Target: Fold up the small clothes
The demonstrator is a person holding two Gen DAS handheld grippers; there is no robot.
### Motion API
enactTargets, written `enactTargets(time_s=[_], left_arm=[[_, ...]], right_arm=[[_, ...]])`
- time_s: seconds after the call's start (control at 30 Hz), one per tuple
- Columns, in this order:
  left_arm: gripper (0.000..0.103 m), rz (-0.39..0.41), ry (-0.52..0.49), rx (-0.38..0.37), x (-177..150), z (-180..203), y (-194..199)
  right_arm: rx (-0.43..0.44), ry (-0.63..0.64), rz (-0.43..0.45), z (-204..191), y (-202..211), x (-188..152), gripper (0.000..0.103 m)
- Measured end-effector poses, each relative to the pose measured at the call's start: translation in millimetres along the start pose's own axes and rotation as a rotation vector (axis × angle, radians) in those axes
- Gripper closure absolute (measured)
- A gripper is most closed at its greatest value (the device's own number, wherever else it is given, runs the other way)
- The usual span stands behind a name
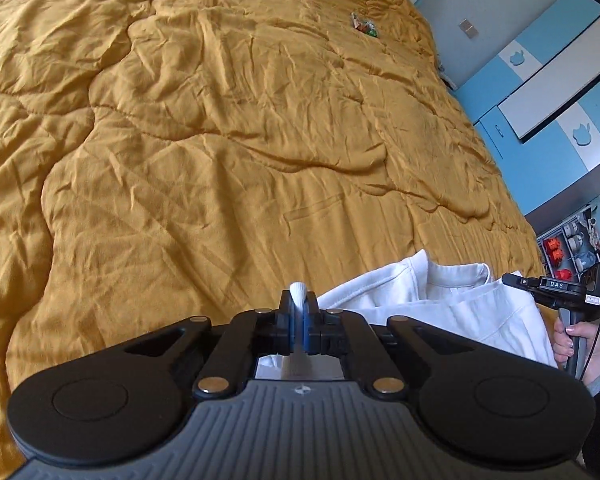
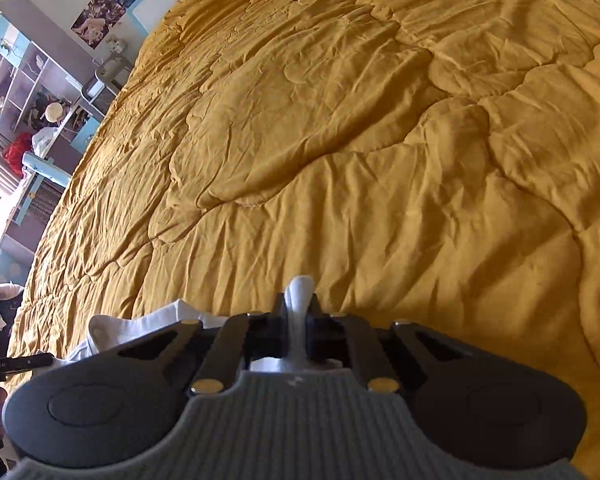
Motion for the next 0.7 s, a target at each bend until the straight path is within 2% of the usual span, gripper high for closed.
enactTargets(time_s=[0.1,0.2,0.37,0.53,0.7], left_arm=[[0.1,0.024,-0.062,0.011,6,15,12],[0.1,0.051,-0.05,0.016,18,23,20],[0.1,0.103,-0.036,0.017,42,28,9],[0.1,0.052,0.026,0.038,46,14,-29],[0.099,0.023,0.059,0.046,35,-6,-56]], right_arm=[[0.066,-0.048,0.086,5,23,0,0.1],[0.117,-0.063,0.158,3,45,4,0.1],[0.106,-0.052,0.251,-3,64,18,0.1],[0.049,-0.067,0.232,7,43,23,0.1],[-0.033,-0.114,0.2,25,11,10,0.1]])
Point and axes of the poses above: each gripper's, at about its wrist camera, not at the fingertips, and y roughly against the way its jaws point, z to its right, x to its top, the point moved 3 cm from there along -y, roughly the way its jaws point, and after that the axes turned 1 degree about x, right-handed, at the moved point
